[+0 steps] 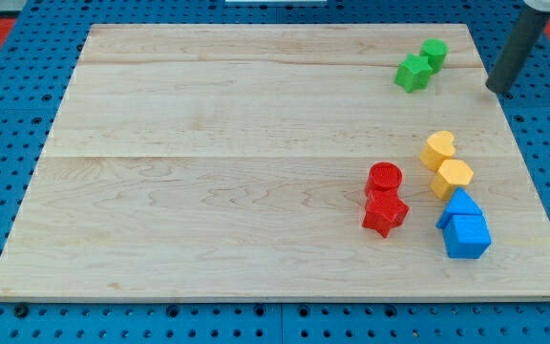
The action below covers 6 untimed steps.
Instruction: Move the green star diagonally to the red circle
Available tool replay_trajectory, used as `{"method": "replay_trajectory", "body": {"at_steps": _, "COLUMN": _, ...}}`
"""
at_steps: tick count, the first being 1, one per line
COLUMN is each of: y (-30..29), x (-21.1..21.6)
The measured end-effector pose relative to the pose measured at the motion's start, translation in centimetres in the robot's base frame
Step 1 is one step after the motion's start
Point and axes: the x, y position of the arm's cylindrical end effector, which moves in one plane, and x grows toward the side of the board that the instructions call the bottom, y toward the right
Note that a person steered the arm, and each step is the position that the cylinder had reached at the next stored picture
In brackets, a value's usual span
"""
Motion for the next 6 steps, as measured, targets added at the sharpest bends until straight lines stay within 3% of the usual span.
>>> {"method": "replay_trajectory", "body": {"at_steps": 1, "y": -2.0, "x": -4.3}}
{"method": "replay_trajectory", "body": {"at_steps": 2, "y": -9.1, "x": -5.0}}
{"method": "replay_trajectory", "body": {"at_steps": 3, "y": -18.5, "x": -1.4}}
{"method": "replay_trajectory", "body": {"at_steps": 4, "y": -17.2, "x": 1.2}}
{"method": "replay_trajectory", "body": {"at_steps": 5, "y": -17.5, "x": -1.1}}
{"method": "replay_trajectory", "body": {"at_steps": 6, "y": -11.9, "x": -2.7}}
